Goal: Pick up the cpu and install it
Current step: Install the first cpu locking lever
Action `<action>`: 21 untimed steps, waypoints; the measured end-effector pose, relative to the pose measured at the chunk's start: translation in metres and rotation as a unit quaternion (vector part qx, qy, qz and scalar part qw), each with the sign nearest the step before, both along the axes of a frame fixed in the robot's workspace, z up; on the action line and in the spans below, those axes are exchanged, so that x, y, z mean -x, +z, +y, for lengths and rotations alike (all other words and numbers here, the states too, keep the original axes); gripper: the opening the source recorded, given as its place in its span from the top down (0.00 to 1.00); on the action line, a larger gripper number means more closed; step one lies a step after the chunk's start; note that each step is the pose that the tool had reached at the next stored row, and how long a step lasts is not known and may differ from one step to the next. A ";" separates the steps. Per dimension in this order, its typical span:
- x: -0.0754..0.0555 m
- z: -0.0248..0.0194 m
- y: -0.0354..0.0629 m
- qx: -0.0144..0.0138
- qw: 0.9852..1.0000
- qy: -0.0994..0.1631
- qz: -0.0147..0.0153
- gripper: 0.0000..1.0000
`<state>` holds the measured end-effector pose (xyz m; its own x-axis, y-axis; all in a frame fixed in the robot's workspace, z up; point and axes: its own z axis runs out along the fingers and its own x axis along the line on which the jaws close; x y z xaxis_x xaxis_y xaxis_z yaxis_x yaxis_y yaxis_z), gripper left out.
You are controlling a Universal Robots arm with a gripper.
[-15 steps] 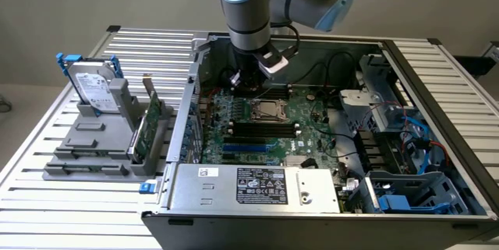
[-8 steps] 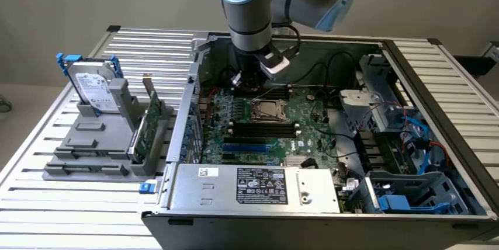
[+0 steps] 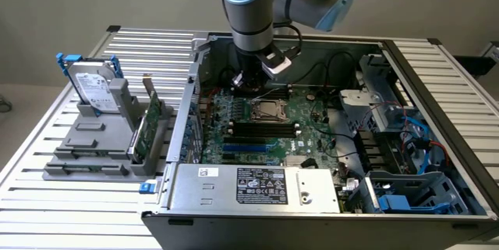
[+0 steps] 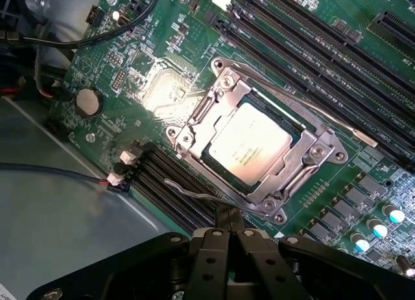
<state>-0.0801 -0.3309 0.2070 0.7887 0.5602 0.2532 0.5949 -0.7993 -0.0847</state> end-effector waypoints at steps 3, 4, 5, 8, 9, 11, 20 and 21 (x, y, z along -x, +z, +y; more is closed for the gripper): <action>-0.001 0.0000 -0.0003 0.000 1.000 0.000 0.000 0.89; -0.001 0.0000 -0.0004 0.000 1.000 0.000 0.000 0.89; -0.002 0.0000 -0.0006 0.000 1.000 0.000 0.000 0.89; -0.003 0.0000 -0.0013 0.000 1.000 0.000 0.000 0.89; -0.003 0.0000 -0.0015 0.000 1.000 0.000 0.000 0.89; -0.004 0.0000 -0.0018 0.000 1.000 0.000 0.000 0.89; -0.009 -0.0002 -0.0029 0.000 1.000 0.000 0.000 0.89; -0.009 -0.0003 -0.0029 0.000 1.000 0.001 0.000 0.89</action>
<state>-0.0706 -0.3312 0.2041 0.7881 0.5610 0.2531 0.5957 -0.7987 -0.0846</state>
